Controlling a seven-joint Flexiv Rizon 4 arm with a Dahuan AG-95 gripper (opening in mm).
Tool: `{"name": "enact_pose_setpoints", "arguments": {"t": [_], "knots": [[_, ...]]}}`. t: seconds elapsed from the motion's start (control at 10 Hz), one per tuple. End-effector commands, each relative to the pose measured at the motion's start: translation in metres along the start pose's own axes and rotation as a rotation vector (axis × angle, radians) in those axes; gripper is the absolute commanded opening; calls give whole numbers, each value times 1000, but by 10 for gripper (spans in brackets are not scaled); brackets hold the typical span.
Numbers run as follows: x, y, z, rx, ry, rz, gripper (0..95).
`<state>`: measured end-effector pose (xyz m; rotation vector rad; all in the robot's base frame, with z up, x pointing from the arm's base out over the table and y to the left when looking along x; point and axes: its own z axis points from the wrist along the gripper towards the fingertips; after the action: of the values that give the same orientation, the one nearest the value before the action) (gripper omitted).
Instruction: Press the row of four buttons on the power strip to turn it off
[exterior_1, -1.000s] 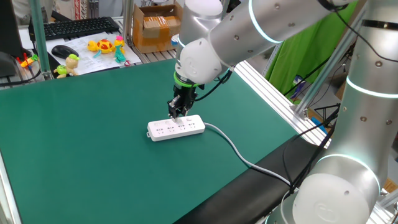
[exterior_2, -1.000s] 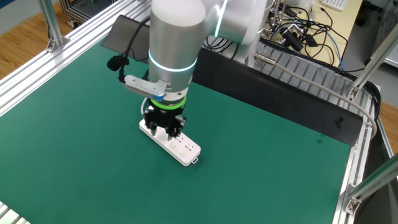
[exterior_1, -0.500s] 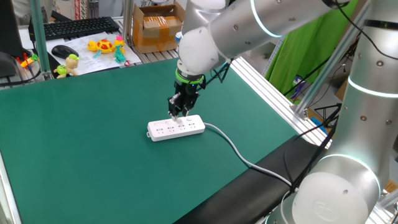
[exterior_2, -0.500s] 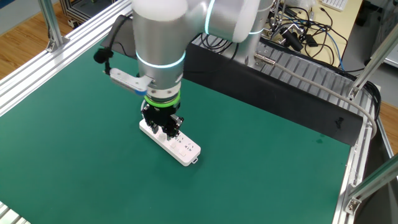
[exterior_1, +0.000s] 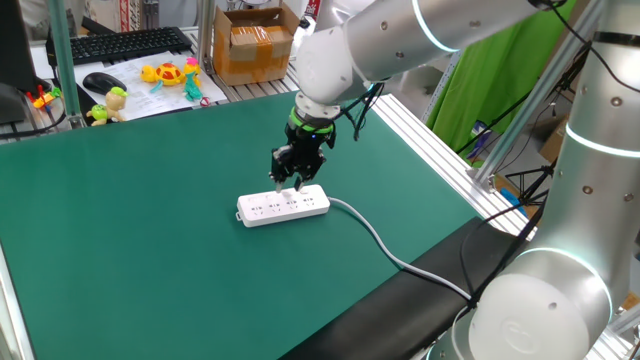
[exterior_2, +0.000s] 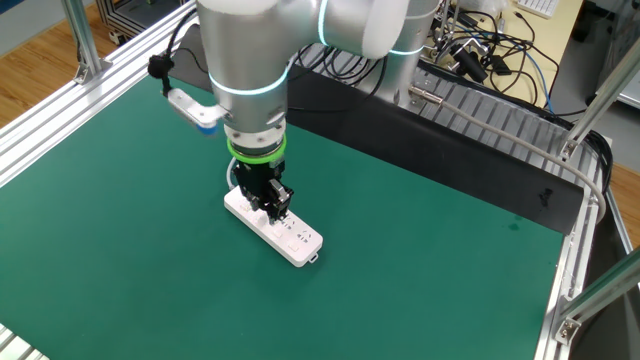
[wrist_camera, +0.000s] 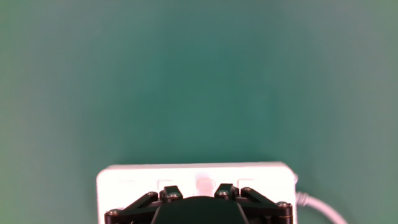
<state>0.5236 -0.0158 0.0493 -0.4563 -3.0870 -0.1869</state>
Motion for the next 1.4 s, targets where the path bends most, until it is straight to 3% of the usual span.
{"name": "enact_pose_setpoints", "arguments": {"t": [0.1, 0.5, 0.8, 1.2, 1.4], "knots": [[7, 9, -5, -43, -30, 180, 380], [12, 20, -3, -56, -66, 262, 380], [12, 23, 2, -61, -72, 282, 380], [11, 24, 4, -56, -75, 292, 380], [11, 24, 4, -36, -82, 284, 380]]}}
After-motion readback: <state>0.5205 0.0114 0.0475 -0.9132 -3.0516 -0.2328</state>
